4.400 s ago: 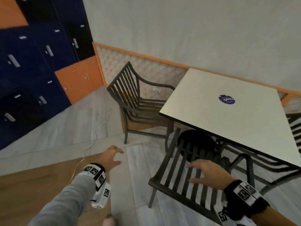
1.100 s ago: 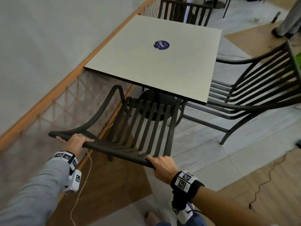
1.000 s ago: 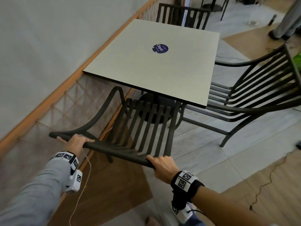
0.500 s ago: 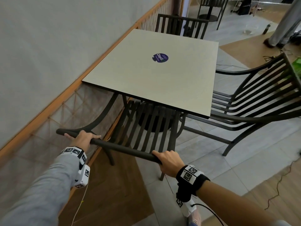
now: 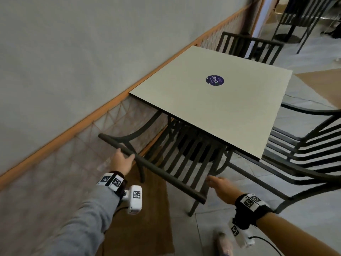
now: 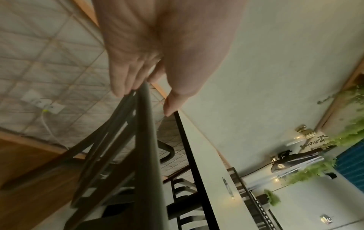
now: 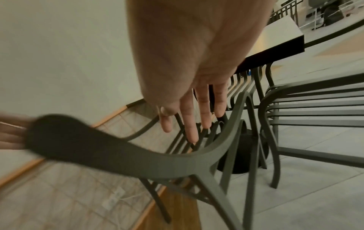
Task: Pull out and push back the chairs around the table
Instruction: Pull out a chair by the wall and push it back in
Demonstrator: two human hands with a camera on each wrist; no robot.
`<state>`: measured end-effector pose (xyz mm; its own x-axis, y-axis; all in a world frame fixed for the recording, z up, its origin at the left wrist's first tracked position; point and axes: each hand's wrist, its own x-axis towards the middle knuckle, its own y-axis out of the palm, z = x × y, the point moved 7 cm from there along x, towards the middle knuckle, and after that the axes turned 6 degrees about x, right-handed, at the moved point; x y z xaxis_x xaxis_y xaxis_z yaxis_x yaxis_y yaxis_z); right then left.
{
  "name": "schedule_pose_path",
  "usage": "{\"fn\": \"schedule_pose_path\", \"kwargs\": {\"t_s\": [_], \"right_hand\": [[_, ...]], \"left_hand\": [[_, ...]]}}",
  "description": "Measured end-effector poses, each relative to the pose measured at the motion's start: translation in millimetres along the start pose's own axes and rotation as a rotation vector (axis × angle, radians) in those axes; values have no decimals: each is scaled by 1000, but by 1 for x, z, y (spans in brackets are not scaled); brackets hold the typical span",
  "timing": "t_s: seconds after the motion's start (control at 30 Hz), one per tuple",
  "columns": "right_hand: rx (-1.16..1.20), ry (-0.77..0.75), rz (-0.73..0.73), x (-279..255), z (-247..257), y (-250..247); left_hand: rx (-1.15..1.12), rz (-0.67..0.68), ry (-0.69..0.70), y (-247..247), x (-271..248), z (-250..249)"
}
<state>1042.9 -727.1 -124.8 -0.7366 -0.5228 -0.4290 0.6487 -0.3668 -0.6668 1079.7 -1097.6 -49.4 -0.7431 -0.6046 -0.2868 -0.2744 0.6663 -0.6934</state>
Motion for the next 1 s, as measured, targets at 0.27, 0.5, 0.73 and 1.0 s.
{"fn": "schedule_pose_path", "kwargs": {"t_s": [0.27,0.5,0.73,1.0], "right_hand": [[-594,-254,193,86,-53,-3],[-743,-425,254,112,-82,22],[-758,-297,196,137,-113,13],[-666,-325,193,165,-112,19]], "left_hand": [[123,52,-215,61,15,-2],[-111,72,-398,93,-9,12],[-306,70,-425,97,-19,3],[-267,47,-399,83,8,-8]]}}
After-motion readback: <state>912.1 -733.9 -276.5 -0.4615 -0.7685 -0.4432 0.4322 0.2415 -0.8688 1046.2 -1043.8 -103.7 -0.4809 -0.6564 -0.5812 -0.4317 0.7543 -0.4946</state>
